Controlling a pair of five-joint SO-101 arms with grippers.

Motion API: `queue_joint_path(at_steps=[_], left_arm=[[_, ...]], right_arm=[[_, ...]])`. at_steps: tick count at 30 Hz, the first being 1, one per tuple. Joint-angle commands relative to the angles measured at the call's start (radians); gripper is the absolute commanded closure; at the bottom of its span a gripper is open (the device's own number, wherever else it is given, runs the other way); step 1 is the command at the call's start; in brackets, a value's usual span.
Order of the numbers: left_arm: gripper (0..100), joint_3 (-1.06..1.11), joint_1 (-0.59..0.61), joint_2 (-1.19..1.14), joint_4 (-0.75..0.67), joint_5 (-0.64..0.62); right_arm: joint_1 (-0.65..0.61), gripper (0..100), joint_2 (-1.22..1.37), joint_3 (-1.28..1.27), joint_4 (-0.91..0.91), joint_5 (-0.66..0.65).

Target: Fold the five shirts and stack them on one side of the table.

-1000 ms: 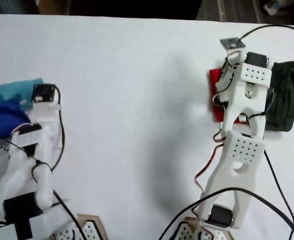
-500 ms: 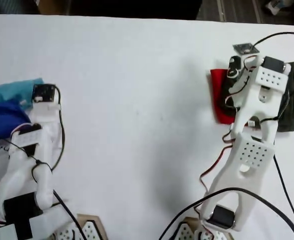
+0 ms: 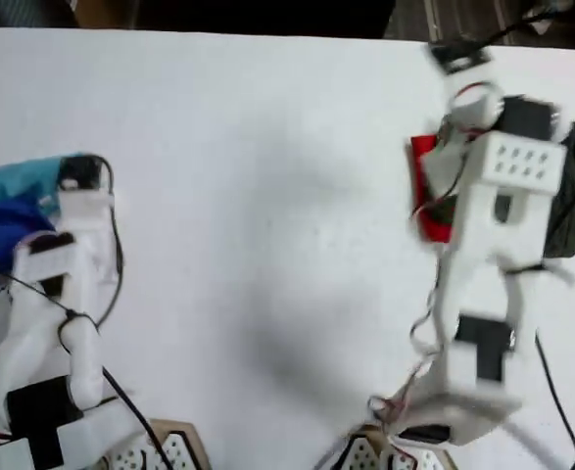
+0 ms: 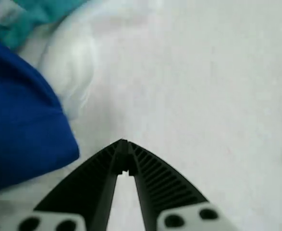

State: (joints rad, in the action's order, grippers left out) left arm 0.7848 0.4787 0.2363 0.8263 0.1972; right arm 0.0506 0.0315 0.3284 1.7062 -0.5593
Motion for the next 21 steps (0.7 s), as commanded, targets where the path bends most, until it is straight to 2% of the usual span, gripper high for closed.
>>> queue_joint_path(at_steps=[1,4,6,10,14,16,21], left_arm=[[92,-0.289,0.101,-0.002,0.269,0.072],[78,-0.452,0.219,-0.003,0.396,0.199],[72,-0.515,0.313,-0.005,0.396,0.273],[72,-0.587,0.471,-0.063,0.279,0.379],[72,-0.736,0.546,-0.275,0.262,0.411],[72,-0.86,0.565,-0.413,0.299,0.41],[72,-1.228,0.546,-0.743,0.528,0.356]], right_arm=[[-0.076,87.2,-0.265,-0.247,-0.01,0.006],[-0.068,87.2,-0.372,-0.454,-0.079,0.0],[-0.038,87.2,-0.43,-0.575,-0.148,-0.002],[0.007,87.2,-0.519,-0.736,-0.217,-0.021],[0.015,87.2,-0.581,-0.825,-0.219,-0.068],[0.015,87.2,-0.607,-0.85,-0.219,-0.069],[0.01,87.2,-0.656,-0.887,-0.219,-0.069]])
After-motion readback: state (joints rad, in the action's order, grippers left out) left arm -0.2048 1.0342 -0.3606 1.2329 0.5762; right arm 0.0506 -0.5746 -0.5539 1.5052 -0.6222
